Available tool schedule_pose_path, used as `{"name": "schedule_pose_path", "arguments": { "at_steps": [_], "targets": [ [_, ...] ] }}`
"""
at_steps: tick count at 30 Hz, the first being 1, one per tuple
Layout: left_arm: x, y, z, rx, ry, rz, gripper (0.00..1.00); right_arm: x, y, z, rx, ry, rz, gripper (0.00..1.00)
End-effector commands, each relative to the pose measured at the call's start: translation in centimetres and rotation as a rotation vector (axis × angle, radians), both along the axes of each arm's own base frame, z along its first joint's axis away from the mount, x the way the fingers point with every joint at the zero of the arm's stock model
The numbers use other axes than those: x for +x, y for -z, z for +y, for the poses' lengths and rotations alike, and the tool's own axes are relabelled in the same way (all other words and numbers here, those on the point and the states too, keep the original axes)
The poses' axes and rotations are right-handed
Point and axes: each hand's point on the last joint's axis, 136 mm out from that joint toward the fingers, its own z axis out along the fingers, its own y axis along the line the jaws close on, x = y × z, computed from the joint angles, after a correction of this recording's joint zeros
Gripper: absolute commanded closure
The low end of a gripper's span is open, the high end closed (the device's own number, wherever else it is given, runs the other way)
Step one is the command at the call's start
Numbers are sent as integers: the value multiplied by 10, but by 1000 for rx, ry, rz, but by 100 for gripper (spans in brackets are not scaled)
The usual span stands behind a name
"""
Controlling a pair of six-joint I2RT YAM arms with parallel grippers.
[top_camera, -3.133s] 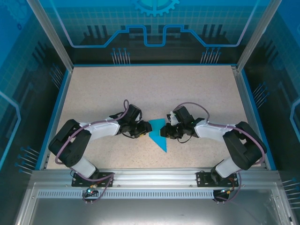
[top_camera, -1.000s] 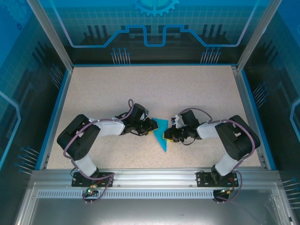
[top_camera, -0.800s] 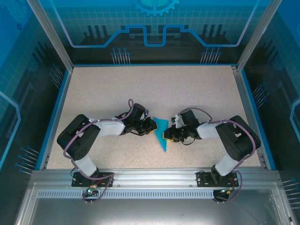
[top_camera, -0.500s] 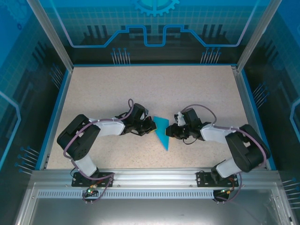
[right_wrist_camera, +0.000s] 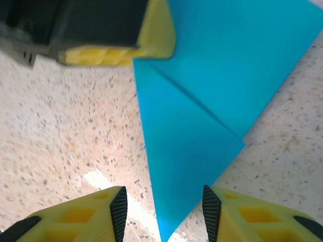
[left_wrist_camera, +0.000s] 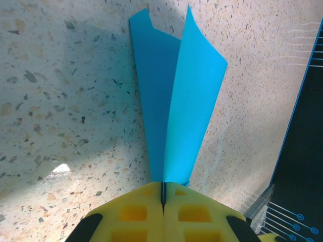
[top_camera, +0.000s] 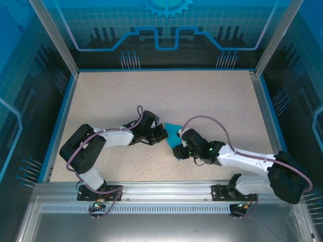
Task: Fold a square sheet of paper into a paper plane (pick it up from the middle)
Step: Fold the wing for the fifth time at the center of the table.
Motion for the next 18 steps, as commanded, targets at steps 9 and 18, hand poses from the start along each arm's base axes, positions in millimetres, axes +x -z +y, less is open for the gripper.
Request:
{"name": "schedule_pose_path", "arguments": {
  "at_steps": [9,18],
  "targets": [
    [-3,-3,0,16,7,-8,99,0,12,17,-371,-94,-248,56],
    [-3,-3,0,22,10,-5,99,5,25,20,-507,-65,-277,65]
  ]
}}
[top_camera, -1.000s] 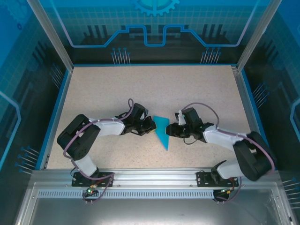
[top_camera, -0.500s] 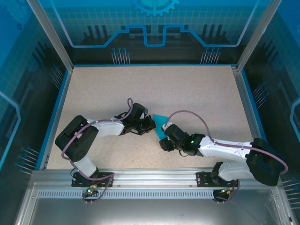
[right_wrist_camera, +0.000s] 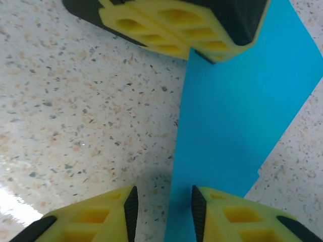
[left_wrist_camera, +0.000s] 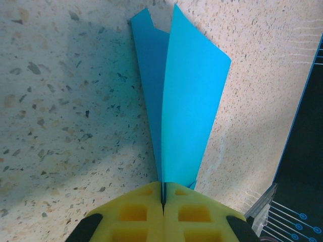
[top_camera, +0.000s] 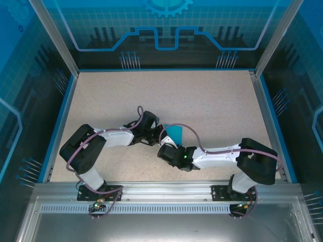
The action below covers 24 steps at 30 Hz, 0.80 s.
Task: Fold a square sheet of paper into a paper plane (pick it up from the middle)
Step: Fold the wing for the fifth time at the center of the table.
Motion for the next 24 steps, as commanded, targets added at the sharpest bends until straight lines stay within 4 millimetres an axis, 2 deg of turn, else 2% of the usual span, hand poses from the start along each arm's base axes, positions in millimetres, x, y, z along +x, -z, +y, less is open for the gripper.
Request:
{"name": "schedule_pose_path", "arguments": {
  "at_steps": [1,17,24],
  "targets": [
    [1,-7,0,11,7,-19,99,3,-3,-4,-60,26,-49,66],
    [-1,-7,1,18,5,-13,97,5,-2,-2,-92,65,-74,86],
    [-1,-10,3,26,-1,-18,91,6,-2,0,-69,69,-73,95]
  ]
}}
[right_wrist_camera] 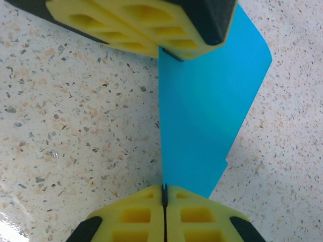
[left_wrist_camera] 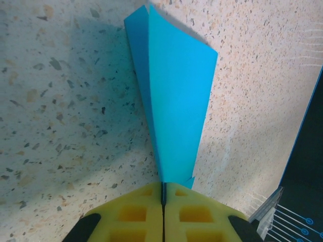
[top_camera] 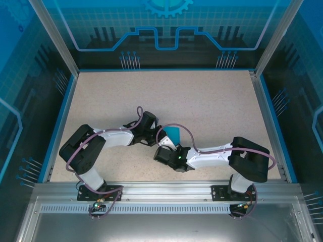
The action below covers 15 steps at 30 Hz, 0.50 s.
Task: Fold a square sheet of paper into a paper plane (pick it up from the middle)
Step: Fold the wing for the fifth time at the center of the table.
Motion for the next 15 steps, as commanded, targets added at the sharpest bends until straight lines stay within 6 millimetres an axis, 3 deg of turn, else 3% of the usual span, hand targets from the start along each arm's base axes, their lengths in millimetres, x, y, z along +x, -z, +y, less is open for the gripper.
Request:
{"name": "schedule_pose_path", "arguments": {
  "at_steps": [1,7,9,12,15],
  "targets": [
    [2,-14,-2,1,8,-34,90,0,-2,4,17,8,-14,96],
    [5,-24,9,32,-30,-57,67,2,-1,10,152,-2,28,99],
    [6,-29,17,51,-55,-75,55,1,-2,16,231,-29,65,99],
    [7,-37,29,81,-83,-103,45,1,-3,18,359,-40,107,98],
    [7,-42,38,101,-104,-120,42,3,-8,18,472,-46,149,98]
  ]
}}
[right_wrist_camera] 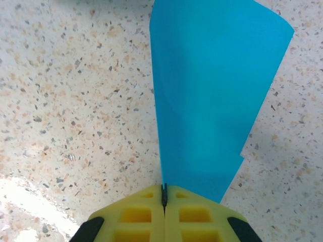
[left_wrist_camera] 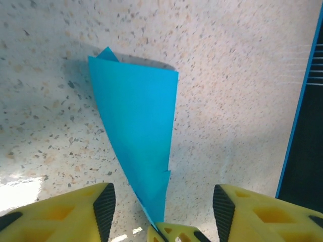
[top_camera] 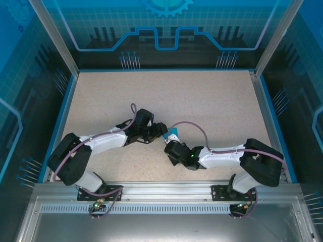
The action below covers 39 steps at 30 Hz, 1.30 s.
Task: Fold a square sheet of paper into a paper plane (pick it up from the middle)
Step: Fold the wing for the fifth time at the center of the table.
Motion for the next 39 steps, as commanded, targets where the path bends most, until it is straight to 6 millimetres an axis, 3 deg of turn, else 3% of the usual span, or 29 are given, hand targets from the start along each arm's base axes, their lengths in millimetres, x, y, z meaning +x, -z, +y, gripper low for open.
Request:
{"name": "schedule_pose_path", "arguments": {
  "at_steps": [1,9,21,26,39],
  "targets": [
    [0,-3,19,62,-43,-17,41,2,-15,20,215,-46,43,98],
    [0,-10,20,49,-44,-54,42,6,-21,21,469,-68,152,98],
    [3,-5,-5,-40,34,-59,61,13,-36,19,730,-96,260,98],
    [-1,-1,-13,-63,64,-56,64,18,-28,17,762,-75,319,98],
    [-12,11,-9,-64,77,-49,66,19,-11,22,801,-64,423,98]
  ]
}}
